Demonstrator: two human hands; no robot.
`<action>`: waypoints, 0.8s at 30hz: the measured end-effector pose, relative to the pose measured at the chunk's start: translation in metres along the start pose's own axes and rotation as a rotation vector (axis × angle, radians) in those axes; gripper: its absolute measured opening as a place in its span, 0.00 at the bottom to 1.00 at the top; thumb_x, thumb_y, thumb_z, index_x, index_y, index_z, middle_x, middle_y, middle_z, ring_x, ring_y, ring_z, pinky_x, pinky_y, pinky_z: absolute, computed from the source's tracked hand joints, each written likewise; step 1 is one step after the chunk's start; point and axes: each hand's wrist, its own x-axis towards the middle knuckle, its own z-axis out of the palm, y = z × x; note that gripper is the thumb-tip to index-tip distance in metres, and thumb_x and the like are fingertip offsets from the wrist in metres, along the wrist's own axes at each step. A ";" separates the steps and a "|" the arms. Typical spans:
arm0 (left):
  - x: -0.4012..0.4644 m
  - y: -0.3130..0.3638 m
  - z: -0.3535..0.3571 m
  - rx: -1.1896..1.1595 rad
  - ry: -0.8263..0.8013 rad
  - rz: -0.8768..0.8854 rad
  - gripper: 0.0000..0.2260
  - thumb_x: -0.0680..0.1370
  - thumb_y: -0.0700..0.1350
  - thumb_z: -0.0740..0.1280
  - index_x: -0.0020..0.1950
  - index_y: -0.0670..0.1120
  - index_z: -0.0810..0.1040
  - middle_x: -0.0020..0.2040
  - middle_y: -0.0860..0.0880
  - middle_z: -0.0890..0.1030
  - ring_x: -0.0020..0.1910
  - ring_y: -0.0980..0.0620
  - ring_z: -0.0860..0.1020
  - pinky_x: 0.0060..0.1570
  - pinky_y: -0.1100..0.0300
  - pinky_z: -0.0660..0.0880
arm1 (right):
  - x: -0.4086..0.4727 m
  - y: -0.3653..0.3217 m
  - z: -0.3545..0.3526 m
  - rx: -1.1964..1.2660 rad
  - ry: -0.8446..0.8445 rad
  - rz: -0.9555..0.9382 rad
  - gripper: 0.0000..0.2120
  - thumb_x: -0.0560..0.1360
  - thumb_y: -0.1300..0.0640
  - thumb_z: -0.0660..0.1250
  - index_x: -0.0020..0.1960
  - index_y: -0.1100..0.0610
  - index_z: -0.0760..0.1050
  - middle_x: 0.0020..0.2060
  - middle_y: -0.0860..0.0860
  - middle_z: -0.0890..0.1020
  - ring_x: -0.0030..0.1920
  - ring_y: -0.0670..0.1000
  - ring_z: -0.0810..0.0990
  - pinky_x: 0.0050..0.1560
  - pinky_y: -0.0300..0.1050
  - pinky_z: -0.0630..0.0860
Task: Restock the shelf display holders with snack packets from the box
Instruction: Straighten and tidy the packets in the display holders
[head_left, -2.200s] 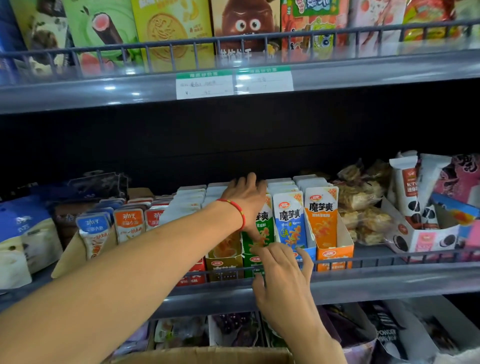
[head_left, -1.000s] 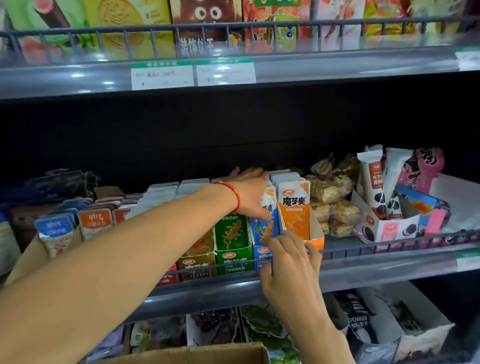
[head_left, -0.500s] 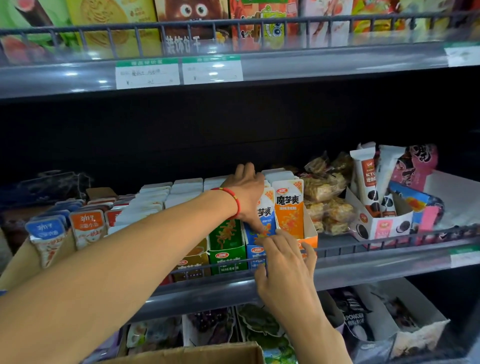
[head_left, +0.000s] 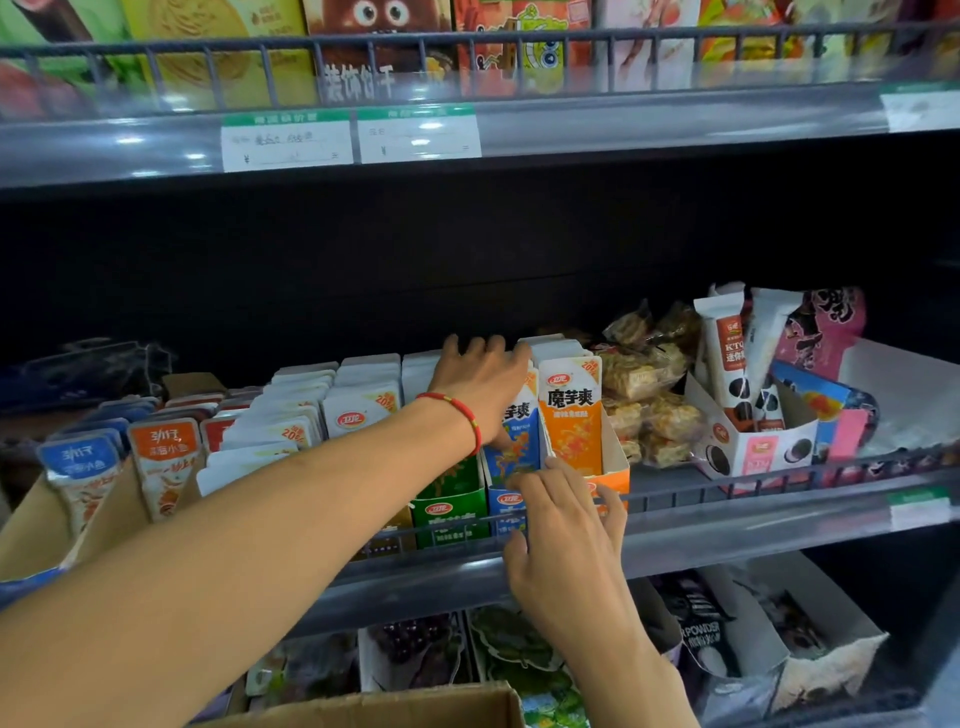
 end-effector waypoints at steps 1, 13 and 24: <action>0.004 -0.002 0.000 0.007 -0.013 -0.009 0.57 0.62 0.62 0.82 0.80 0.45 0.53 0.73 0.42 0.68 0.73 0.41 0.69 0.75 0.37 0.60 | 0.000 0.000 0.001 0.001 0.005 0.002 0.21 0.70 0.57 0.72 0.63 0.49 0.75 0.63 0.45 0.77 0.75 0.49 0.67 0.74 0.63 0.59; 0.021 -0.021 -0.001 -0.179 -0.161 0.024 0.62 0.61 0.67 0.80 0.82 0.44 0.49 0.82 0.44 0.58 0.80 0.43 0.59 0.79 0.44 0.55 | 0.003 -0.002 -0.004 0.026 -0.004 0.005 0.19 0.72 0.57 0.71 0.62 0.48 0.76 0.62 0.45 0.77 0.74 0.51 0.68 0.73 0.63 0.60; 0.019 -0.023 0.000 -0.242 -0.119 0.024 0.56 0.60 0.66 0.81 0.79 0.46 0.59 0.76 0.46 0.69 0.72 0.44 0.71 0.70 0.47 0.71 | 0.002 -0.003 -0.013 0.068 -0.069 -0.014 0.23 0.77 0.56 0.66 0.71 0.47 0.71 0.70 0.44 0.71 0.78 0.49 0.59 0.76 0.60 0.50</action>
